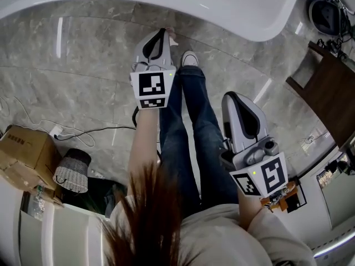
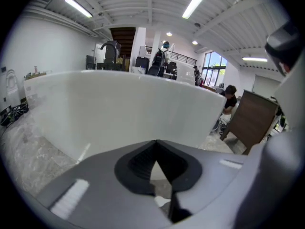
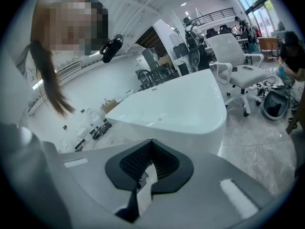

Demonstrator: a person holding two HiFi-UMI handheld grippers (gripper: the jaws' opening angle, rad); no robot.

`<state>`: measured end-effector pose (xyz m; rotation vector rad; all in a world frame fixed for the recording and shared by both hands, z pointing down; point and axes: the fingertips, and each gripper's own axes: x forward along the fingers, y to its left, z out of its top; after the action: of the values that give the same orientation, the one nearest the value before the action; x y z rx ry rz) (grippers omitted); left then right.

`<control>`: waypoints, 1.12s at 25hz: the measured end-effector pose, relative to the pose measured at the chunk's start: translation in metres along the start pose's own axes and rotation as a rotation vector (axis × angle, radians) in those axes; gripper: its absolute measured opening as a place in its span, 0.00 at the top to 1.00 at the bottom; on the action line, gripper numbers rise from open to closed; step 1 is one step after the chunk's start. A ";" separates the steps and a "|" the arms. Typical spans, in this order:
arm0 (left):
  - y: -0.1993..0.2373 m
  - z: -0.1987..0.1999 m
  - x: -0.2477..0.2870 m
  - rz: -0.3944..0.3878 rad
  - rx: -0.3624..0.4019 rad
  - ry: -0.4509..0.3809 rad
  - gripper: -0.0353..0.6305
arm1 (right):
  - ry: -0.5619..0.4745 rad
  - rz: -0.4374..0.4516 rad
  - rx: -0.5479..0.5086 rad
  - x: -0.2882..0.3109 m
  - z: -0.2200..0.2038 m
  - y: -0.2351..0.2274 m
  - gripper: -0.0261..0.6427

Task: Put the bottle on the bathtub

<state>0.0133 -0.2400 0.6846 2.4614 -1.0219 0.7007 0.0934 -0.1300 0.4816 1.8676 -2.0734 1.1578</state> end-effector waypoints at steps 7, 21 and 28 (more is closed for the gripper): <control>-0.001 0.073 -0.032 0.030 0.045 -0.089 0.88 | -0.022 0.014 -0.036 -0.006 0.031 0.006 0.97; -0.012 0.187 -0.107 -0.031 0.009 -0.205 0.88 | -0.065 0.054 -0.125 -0.024 0.091 0.025 0.97; -0.006 0.236 -0.176 0.002 0.072 -0.235 0.88 | -0.076 0.069 -0.162 -0.050 0.119 0.049 0.97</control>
<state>-0.0193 -0.2625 0.3927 2.6527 -1.1007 0.4637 0.1072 -0.1639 0.3487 1.8056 -2.2148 0.9148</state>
